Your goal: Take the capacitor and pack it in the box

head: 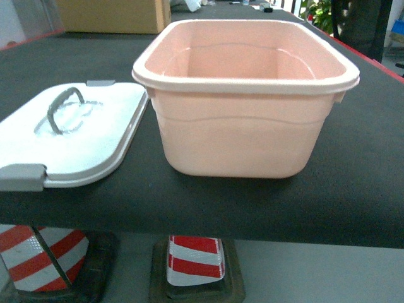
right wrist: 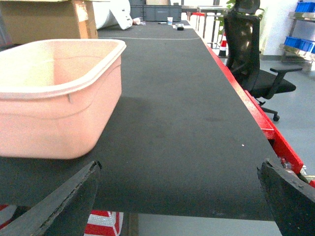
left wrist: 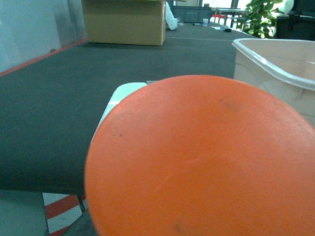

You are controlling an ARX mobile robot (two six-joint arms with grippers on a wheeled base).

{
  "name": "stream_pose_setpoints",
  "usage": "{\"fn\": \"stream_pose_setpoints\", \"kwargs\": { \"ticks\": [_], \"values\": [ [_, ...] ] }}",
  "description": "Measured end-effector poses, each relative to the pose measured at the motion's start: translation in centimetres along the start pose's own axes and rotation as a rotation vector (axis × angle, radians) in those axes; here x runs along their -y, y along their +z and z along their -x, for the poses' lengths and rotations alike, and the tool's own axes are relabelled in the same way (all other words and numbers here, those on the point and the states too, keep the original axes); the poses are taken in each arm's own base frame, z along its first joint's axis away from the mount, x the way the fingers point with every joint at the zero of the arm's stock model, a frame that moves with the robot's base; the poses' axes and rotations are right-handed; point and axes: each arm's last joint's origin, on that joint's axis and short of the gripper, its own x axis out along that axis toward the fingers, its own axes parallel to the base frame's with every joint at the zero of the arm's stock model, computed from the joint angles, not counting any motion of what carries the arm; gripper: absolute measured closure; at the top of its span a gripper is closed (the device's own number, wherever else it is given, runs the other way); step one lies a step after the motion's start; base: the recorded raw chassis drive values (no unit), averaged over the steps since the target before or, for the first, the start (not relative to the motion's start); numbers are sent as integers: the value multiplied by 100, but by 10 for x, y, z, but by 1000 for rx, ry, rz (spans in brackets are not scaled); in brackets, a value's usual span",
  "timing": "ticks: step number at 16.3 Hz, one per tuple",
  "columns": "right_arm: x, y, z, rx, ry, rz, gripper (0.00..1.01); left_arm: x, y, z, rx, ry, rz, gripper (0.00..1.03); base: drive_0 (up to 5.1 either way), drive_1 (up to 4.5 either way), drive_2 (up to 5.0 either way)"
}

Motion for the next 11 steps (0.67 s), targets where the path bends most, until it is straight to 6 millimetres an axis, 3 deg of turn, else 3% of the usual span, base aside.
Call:
{"fn": "stream_pose_setpoints", "kwargs": {
  "ticks": [11],
  "values": [
    [0, 0, 0, 1, 0, 1, 3, 0, 0, 0, 0, 0, 0, 60, 0, 0, 0]
  ]
}}
